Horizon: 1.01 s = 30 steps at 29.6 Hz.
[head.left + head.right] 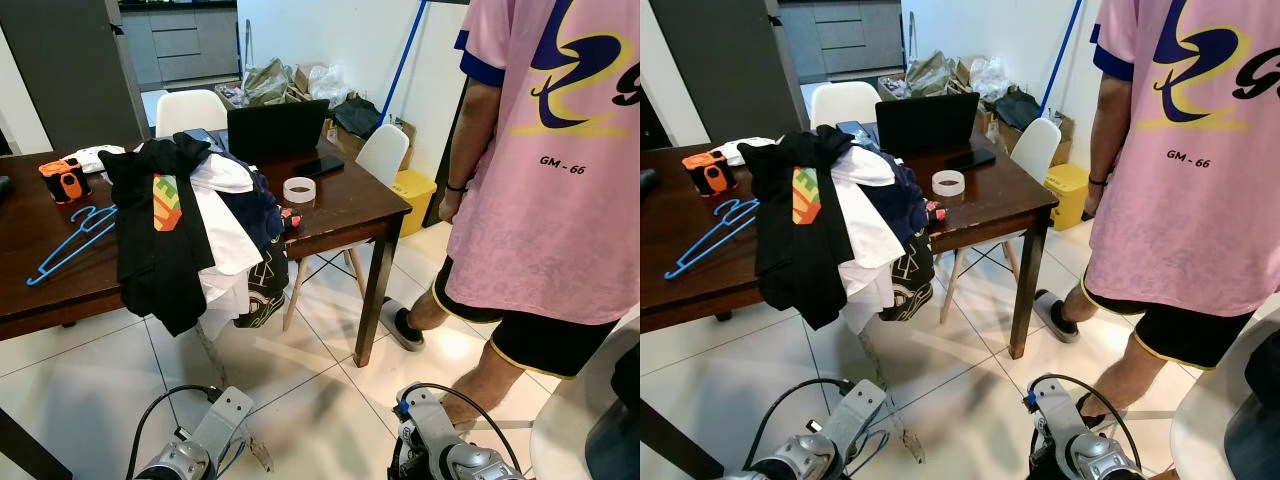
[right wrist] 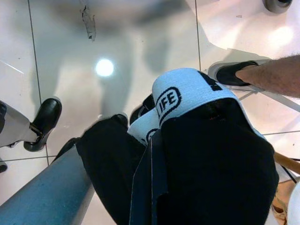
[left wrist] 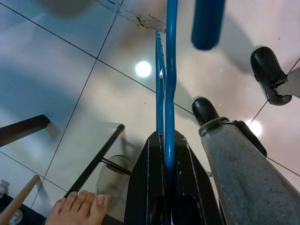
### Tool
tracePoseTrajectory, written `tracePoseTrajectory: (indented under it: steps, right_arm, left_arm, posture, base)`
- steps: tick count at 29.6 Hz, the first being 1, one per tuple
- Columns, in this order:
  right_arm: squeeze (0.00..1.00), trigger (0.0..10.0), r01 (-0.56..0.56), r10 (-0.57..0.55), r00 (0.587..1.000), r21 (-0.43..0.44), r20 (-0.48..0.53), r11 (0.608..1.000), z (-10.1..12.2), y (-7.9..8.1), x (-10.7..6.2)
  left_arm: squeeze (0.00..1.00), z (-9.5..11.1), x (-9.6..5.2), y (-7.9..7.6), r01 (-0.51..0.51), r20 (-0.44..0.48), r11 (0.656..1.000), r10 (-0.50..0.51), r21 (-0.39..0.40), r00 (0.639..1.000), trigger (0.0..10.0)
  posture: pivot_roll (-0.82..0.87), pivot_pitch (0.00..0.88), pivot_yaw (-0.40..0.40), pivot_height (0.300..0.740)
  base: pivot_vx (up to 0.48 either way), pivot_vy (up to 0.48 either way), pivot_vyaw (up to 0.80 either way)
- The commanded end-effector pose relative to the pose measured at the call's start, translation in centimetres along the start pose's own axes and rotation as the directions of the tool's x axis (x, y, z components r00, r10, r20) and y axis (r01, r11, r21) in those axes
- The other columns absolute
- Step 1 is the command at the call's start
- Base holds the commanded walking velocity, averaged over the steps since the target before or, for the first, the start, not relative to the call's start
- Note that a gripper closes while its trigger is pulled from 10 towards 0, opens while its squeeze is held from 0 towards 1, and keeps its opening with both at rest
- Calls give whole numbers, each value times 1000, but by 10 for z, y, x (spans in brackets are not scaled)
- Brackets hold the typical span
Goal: Hang hanger
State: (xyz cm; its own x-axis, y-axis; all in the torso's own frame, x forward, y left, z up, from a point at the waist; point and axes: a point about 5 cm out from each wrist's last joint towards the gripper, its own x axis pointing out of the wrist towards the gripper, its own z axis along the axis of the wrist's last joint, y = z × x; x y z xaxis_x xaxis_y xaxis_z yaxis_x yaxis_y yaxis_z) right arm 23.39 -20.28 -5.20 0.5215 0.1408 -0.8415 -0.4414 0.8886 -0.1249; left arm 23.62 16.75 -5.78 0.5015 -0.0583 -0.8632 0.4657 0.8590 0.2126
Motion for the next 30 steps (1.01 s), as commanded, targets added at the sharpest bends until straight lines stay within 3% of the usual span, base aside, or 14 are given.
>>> tracePoseTrajectory:
  steps: [1, 30]
  right_arm:
    - [0, 10000, 0, 0, 1000, 0, -11, 1000, -1, 1, 0]
    - [0, 10000, 1, -1, 1000, 4, -9, 1000, -1, 0, 0]
  left_arm:
    - [0, -2, -1, 4, -4, -13, 1000, 4, 12, 1000, 10000]
    - [0, -1, -1, 4, 1, -12, 1000, -1, 18, 1000, 10000]
  posture:
    - [39, 0, -32, 740]
    - [37, 0, -35, 740]
  base:
    - [0, 0, 0]
    - [0, 0, 0]
